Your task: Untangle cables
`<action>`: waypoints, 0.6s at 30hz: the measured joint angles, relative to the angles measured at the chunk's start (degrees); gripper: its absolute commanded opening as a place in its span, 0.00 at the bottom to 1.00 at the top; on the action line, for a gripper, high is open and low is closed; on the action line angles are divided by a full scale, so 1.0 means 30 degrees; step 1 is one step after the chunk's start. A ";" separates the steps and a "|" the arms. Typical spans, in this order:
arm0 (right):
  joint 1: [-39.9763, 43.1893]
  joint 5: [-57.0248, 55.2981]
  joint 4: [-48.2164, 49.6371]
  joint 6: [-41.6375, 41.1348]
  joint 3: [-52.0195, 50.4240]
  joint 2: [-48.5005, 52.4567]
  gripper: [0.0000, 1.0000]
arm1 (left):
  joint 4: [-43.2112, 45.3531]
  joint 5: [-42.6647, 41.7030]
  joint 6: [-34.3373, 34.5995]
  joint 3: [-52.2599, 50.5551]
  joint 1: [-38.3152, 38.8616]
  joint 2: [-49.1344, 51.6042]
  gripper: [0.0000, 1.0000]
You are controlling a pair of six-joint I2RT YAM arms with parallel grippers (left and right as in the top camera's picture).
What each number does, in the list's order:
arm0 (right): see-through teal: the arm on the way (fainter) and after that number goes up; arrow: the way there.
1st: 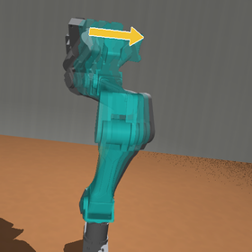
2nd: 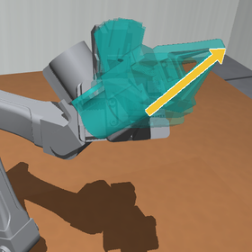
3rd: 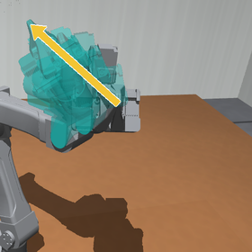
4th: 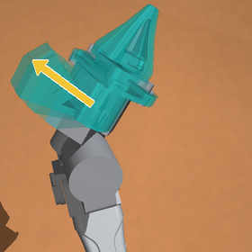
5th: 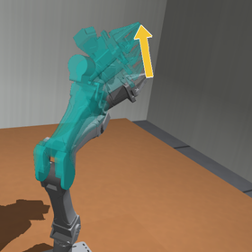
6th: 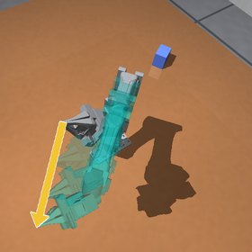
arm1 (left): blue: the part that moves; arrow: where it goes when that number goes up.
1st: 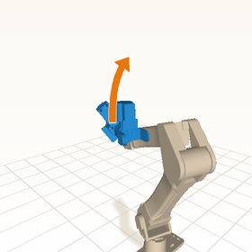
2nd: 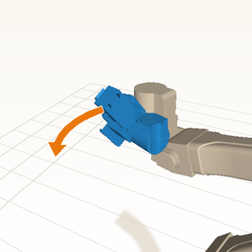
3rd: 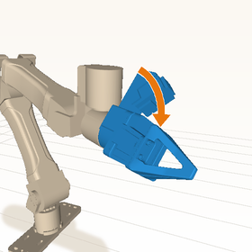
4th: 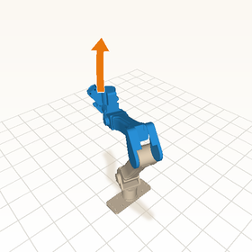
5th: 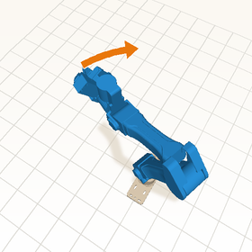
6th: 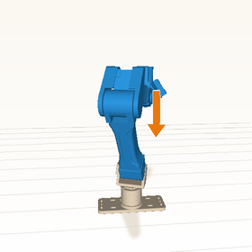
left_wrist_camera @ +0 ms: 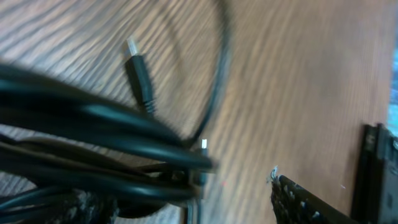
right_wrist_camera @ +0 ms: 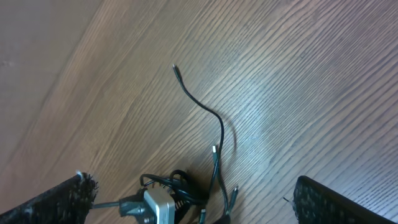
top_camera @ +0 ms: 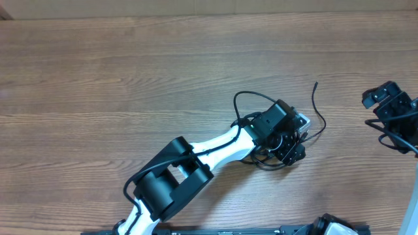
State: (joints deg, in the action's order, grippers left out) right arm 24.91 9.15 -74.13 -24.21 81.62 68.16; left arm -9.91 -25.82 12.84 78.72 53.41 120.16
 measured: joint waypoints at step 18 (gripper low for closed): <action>0.0066 0.0707 -0.1042 0.1974 0.0000 0.0109 1.00 | 0.2120 -0.4379 0.3038 0.0007 -0.1326 0.0867 0.04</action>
State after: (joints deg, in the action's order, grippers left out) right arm 25.10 11.27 -77.25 -18.28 81.62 68.49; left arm -3.55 -38.96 21.96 78.74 49.43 122.76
